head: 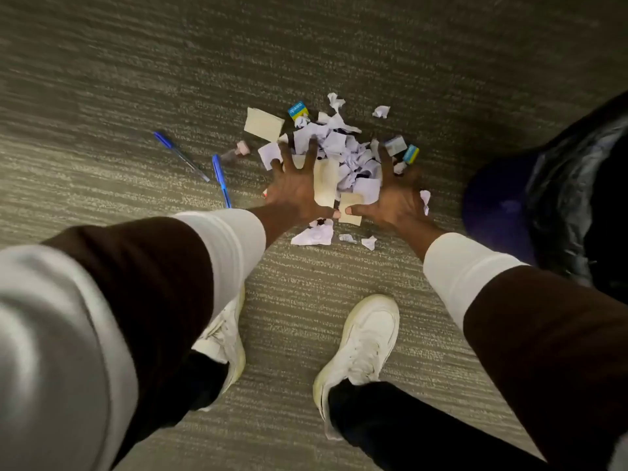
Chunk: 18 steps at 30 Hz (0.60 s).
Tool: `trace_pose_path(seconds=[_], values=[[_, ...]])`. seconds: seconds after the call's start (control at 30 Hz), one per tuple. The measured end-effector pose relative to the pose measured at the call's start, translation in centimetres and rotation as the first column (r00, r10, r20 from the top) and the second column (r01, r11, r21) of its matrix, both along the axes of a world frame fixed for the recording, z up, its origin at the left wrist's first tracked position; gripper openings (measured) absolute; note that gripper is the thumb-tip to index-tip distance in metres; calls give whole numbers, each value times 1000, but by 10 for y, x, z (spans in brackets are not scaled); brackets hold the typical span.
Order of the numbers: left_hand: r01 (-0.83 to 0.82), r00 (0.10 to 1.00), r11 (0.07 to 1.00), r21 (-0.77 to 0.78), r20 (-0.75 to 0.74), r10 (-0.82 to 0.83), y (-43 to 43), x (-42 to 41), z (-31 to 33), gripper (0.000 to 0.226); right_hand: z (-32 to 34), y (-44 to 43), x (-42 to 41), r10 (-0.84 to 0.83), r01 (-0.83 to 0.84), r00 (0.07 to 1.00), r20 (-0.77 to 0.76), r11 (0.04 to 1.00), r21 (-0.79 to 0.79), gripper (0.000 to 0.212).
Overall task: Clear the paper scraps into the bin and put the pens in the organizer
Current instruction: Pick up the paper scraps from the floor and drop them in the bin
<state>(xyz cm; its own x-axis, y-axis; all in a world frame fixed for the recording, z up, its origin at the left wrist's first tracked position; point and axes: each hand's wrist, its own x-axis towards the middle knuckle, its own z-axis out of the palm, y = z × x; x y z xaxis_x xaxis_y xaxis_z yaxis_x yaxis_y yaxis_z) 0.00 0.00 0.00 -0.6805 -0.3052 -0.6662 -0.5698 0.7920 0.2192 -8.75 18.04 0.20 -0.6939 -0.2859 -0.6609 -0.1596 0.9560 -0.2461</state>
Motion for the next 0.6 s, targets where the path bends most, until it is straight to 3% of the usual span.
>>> trace_pose_path(seconds=[0.1, 0.23, 0.3, 0.47, 0.6], values=[[32, 999, 999, -36, -37, -33, -2, -4, -7, 137, -8, -8, -6, 35, -35, 999, 1, 998, -44, 141], [70, 990, 995, -71, -116, -78, -12, -7, -17, 81, -24, -26, -8, 183, -185, 982, -44, 980, -70, 130], [109, 982, 991, -82, -143, -120, -18, -7, -20, 64, -30, -32, -7, 208, -211, 977, -53, 976, -47, 117], [10, 991, 999, -32, -134, -14, -26, -5, -15, 54, -27, -27, 4, 231, -242, 966, -117, 966, -93, 58], [-44, 985, 999, 8, -165, 45, -22, 3, 9, 44, -5, -19, 19, 35, -49, 994, -104, 989, -138, 38]])
